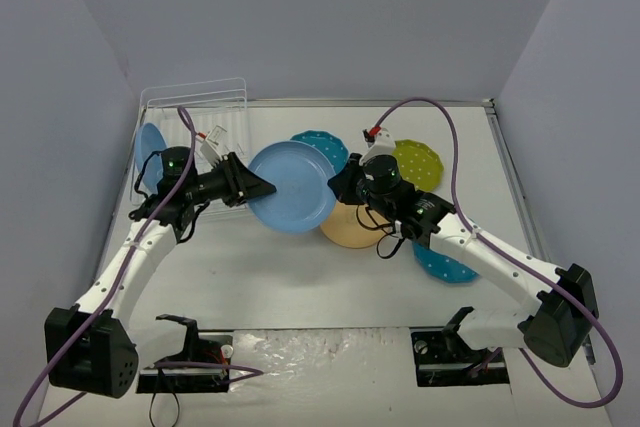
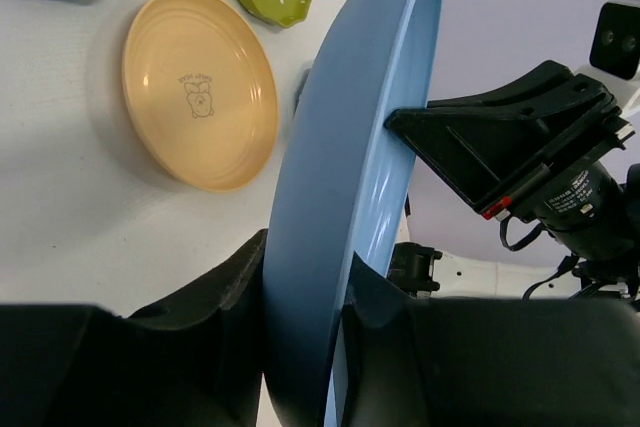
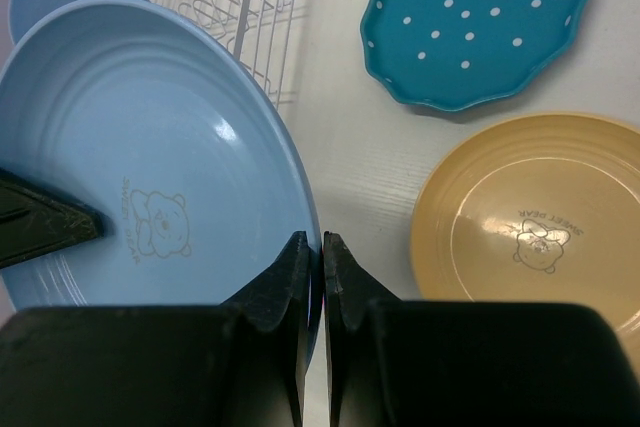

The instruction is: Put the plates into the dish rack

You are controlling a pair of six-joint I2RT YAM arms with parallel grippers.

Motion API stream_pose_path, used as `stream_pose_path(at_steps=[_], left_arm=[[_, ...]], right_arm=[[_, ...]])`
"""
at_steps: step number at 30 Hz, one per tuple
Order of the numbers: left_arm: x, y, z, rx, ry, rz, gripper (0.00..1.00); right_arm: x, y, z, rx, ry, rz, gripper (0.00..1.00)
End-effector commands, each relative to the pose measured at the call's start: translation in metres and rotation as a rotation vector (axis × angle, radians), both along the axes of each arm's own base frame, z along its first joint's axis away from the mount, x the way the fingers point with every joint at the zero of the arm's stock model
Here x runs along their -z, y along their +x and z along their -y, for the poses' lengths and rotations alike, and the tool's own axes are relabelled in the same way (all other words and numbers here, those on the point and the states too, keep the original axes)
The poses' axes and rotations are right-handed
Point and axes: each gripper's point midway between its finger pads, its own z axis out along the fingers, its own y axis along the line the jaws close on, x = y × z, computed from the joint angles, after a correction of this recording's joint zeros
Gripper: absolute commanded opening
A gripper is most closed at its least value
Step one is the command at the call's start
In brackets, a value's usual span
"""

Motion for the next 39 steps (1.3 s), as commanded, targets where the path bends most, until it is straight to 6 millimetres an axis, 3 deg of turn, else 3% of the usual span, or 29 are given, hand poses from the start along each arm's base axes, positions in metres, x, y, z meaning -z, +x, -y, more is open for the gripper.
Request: stream_pose_path(at_steps=[1, 3, 7, 10, 14, 18, 21, 23, 28, 33, 39], left_arm=[[-0.027, 0.002, 0.006, 0.028, -0.02, 0.114, 0.1], [-0.025, 0.001, 0.004, 0.019, -0.009, 0.098, 0.01], [-0.026, 0.002, 0.001, -0.005, 0.025, 0.105, 0.0], [-0.037, 0.003, -0.004, -0.034, 0.053, 0.149, 0.0], [-0.049, 0.007, -0.011, -0.065, 0.103, 0.19, 0.0], [-0.064, 0.016, -0.015, -0.088, 0.114, 0.229, 0.0], [-0.075, 0.025, -0.03, -0.142, 0.144, 0.253, 0.0], [-0.09, 0.035, -0.051, -0.224, 0.238, 0.289, 0.0], [-0.098, 0.051, -0.147, -0.529, 0.747, 0.326, 0.0], [-0.12, 0.062, -0.227, -0.806, 1.118, 0.332, 0.0], [-0.115, 0.085, -0.257, -0.906, 1.241, 0.321, 0.0]], right_arm=[[-0.039, 0.007, -0.005, 0.003, 0.09, 0.091, 0.0], [-0.038, 0.007, -0.005, 0.001, 0.088, 0.091, 0.0], [-0.038, 0.006, -0.006, -0.005, 0.085, 0.094, 0.07], [-0.04, 0.005, -0.003, -0.003, 0.08, 0.102, 0.47], [-0.043, 0.005, 0.005, 0.026, 0.067, 0.112, 0.74], [-0.047, 0.004, 0.018, 0.069, 0.048, 0.125, 0.78], [-0.045, 0.003, 0.031, 0.111, 0.021, 0.127, 0.79], [-0.042, 0.0, 0.04, 0.133, 0.005, 0.126, 0.79], [-0.038, -0.004, 0.054, 0.169, -0.025, 0.129, 0.79], [-0.032, 0.0, 0.055, 0.173, -0.069, 0.125, 0.79], [-0.018, 0.006, 0.05, 0.154, -0.139, 0.096, 0.79]])
